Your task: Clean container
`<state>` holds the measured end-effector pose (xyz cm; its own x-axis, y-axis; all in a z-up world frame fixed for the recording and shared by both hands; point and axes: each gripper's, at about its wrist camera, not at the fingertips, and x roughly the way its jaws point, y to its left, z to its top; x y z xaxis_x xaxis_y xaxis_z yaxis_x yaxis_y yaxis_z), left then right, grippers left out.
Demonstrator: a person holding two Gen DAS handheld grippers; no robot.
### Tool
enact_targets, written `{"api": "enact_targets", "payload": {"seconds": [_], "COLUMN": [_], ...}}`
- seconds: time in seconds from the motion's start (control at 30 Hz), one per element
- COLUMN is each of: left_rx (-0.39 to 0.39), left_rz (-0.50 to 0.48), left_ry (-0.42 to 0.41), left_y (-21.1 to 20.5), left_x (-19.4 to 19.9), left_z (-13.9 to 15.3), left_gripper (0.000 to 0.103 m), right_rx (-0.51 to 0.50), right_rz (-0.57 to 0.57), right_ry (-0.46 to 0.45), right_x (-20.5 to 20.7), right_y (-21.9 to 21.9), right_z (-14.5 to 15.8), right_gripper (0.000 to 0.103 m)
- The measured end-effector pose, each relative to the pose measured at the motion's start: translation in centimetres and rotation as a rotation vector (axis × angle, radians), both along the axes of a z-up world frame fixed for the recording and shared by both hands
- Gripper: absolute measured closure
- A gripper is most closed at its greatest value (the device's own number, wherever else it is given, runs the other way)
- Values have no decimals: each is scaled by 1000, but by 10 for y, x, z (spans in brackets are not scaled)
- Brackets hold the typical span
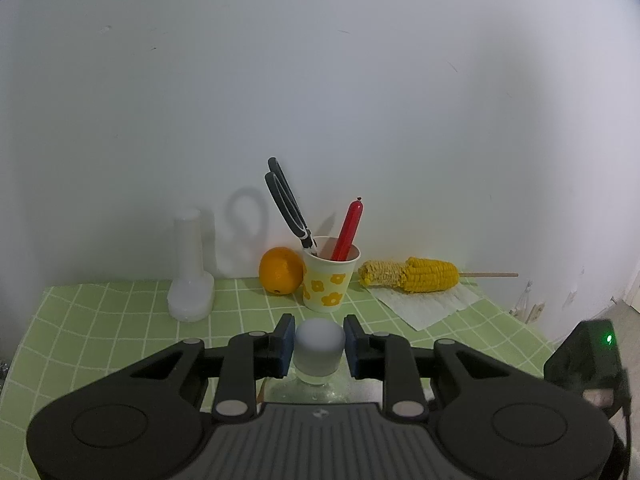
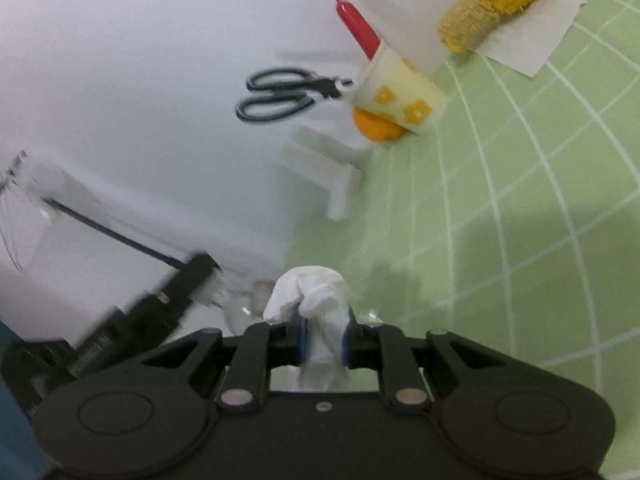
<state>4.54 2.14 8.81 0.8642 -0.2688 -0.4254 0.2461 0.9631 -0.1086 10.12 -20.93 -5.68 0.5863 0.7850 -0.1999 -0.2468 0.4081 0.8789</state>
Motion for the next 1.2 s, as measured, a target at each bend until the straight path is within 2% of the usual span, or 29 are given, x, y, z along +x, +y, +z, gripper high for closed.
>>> {"api": "enact_targets", "payload": {"seconds": [0.1,0.13,0.33,0.43,0.6,0.7,0.8,0.9,1.0,1.2], "left_rx": [1,7,-15,-20,-22,-23,-25,-26,-25,-29], "left_rz": [2,29,28,30,28,31,35,35,31,36], "left_ry": [1,4,2,3,5,5,6,7,10,11], "left_y": [0,-13,-7,-5,-3,-3,-3,-2,-2,-4], "left_x": [0,-6,-3,-3,-3,-3,-3,-2,-2,-2], "left_z": [0,0,0,0,1,1,1,1,1,1], "left_gripper": [75,75,75,75,75,75,75,75,75,75], "right_rx": [-67,-86,-186,-128,-12,5,-23,-37,-82,-287], "right_rz": [24,29,23,11,-2,11,7,-13,-36,-31], "right_ry": [0,4,2,-23,-116,-156,-171,-158,-134,-94], "right_x": [-1,-1,-6,-11,-17,-16,-15,-14,-10,-4], "right_y": [6,7,15,11,6,11,16,12,11,26], "right_z": [0,0,1,7,28,38,40,34,26,6], "right_gripper": [87,87,87,87,87,87,87,87,87,87]}}
